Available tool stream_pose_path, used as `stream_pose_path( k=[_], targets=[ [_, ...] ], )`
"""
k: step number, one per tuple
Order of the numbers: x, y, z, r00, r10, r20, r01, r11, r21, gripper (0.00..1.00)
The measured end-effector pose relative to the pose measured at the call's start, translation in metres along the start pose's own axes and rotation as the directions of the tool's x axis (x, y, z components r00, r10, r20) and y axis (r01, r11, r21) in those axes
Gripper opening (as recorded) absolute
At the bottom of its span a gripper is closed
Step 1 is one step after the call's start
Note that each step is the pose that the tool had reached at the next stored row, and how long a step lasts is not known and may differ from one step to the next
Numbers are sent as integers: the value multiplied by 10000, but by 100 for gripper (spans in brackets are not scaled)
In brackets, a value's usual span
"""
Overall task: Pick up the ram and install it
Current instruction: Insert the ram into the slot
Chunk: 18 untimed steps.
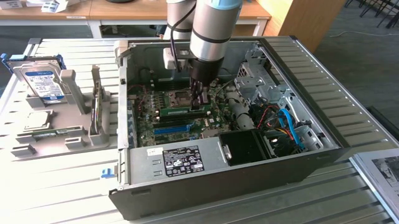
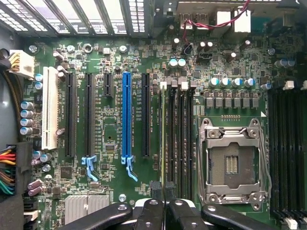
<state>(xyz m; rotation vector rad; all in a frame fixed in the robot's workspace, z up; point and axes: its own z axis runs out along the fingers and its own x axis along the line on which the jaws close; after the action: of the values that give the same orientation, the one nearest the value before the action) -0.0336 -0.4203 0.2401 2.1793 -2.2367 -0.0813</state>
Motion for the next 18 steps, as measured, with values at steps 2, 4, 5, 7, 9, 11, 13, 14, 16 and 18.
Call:
stream_pose_path(
  k=[2,4,5,7,9,11,13,14,16,18],
  targets=[
    [1,0,9,10000,0,-1,0,10000,0,12],
    [1,-1,16,10000,0,-3,0,10000,-1,12],
    [1,-1,19,10000,0,-2,0,10000,-1,12],
    [1,-1,23,10000,0,-1,0,10000,0,12],
    [1,-1,23,10000,0,-2,0,10000,-1,12],
    [1,-1,24,10000,-1,-1,1,10000,0,12],
    [0,-1,24,10000,0,0,0,10000,1,12],
    [-3,-2,26,10000,0,3,0,10000,1,12],
    [-8,-1,26,10000,0,0,0,10000,0,12],
    [-16,-1,27,10000,0,-1,0,10000,0,12]
  ],
)
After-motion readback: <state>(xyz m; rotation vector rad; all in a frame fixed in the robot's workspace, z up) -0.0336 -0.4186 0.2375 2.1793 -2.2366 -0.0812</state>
